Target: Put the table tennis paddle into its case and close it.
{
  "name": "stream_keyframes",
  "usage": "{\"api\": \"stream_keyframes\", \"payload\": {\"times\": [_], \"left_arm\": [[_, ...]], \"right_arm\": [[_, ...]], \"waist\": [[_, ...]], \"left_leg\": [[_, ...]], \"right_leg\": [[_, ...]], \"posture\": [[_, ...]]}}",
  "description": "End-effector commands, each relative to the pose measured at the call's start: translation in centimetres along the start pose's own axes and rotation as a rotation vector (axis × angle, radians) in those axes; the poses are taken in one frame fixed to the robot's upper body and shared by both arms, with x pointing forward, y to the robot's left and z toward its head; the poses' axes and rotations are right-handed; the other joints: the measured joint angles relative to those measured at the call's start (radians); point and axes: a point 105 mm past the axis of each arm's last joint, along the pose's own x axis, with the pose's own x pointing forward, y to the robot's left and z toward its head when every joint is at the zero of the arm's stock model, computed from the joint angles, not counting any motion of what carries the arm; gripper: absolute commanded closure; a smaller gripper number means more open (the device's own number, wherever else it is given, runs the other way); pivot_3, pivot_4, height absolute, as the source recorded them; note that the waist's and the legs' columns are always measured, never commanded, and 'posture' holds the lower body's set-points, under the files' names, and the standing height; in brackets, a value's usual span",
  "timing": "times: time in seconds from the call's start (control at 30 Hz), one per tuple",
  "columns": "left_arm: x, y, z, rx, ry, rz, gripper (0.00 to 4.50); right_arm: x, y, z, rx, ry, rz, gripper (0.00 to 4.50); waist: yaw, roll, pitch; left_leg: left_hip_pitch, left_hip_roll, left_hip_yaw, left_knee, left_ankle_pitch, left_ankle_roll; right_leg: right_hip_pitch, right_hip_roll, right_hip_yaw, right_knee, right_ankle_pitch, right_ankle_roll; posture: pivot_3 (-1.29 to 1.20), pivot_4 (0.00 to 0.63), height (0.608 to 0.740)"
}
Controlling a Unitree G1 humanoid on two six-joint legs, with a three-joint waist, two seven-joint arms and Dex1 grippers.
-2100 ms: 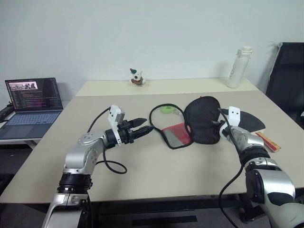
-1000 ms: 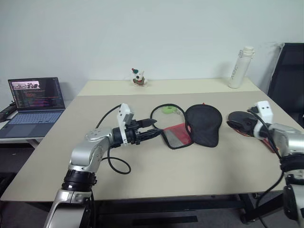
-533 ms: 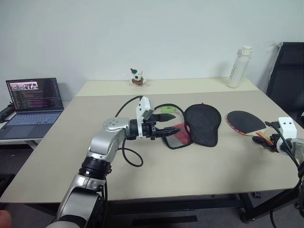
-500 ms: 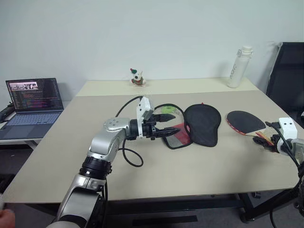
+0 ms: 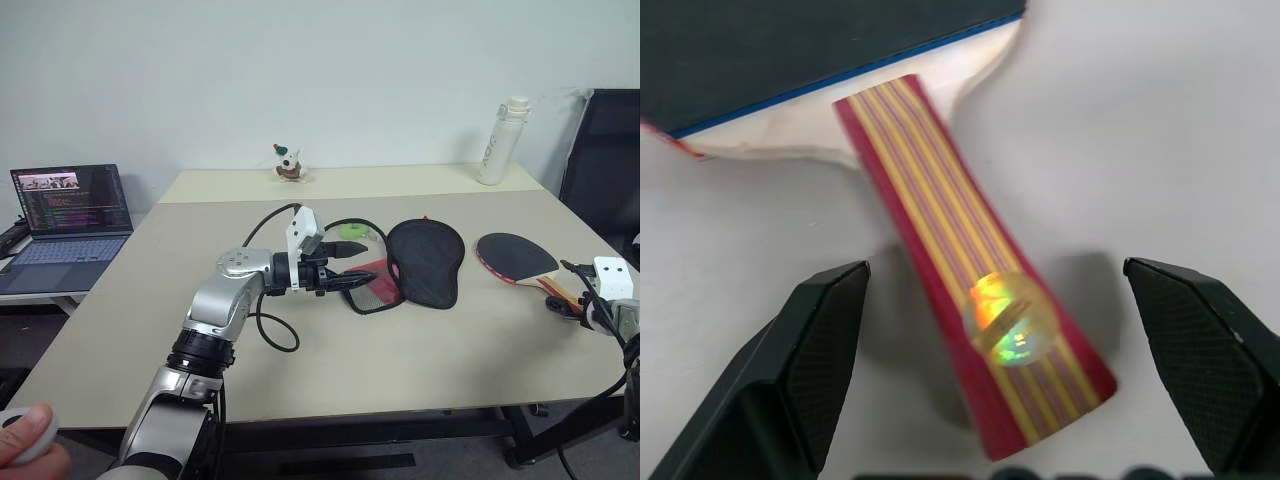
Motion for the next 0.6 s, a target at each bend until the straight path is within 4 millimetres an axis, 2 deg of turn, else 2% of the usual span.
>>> {"api": "stream_keyframes", "payload": {"times": [0.03,0.13,0.23,0.27,0.43,0.6], "left_arm": [[-0.5,0.3,1.1,0.046,-0.022,0.013,1.36],[-0.5,0.3,1.0,0.046,-0.023,0.014,1.36],[-0.3,0.3,1.0,0.046,-0.025,0.015,1.36],[-0.3,0.3,1.0,0.046,-0.027,0.015,1.36],[-0.4,0.2,0.9,0.044,-0.032,0.018,1.36],[-0.5,0.1,0.8,0.039,-0.034,0.020,1.36]], "right_arm": [[0.1,0.7,0.3,0.021,-0.014,0.050,0.62],[0.1,1.3,0.5,0.021,-0.020,0.085,1.56],[0.1,2.1,1.3,0.013,-0.033,0.121,2.68],[0.2,2.4,1.6,0.007,-0.040,0.126,2.85],[0.3,4.6,2.7,-0.033,-0.055,0.183,2.97],[-0.7,6.4,1.8,-0.060,-0.026,0.211,2.98]], "waist": [[-0.001,0.000,0.000],[-0.001,0.000,0.000],[-0.002,0.000,0.000],[-0.003,0.000,0.000],[-0.010,0.000,0.000],[-0.008,0.000,0.000]], "left_leg": [[0.000,0.000,0.000,0.000,0.000,0.000],[0.000,0.000,0.000,0.000,0.000,0.000],[0.000,0.000,0.000,0.000,0.000,0.000],[0.000,0.000,0.000,0.001,0.000,0.000],[0.001,0.000,0.001,0.002,0.000,0.000],[0.001,0.001,0.001,0.001,0.000,0.000]], "right_leg": [[0.000,0.000,0.000,0.000,0.000,0.000],[0.000,0.000,0.000,0.000,0.000,0.000],[0.000,0.000,0.000,0.000,0.000,0.000],[0.000,0.000,0.000,0.000,0.000,0.000],[0.000,0.000,0.002,0.001,0.001,0.001],[0.000,0.001,0.001,0.002,0.001,0.001]], "posture": [[0.00,0.150,0.740],[0.00,0.150,0.740],[0.00,0.150,0.740],[0.00,0.150,0.740],[0.00,0.150,0.740],[0.00,0.150,0.740]]}}
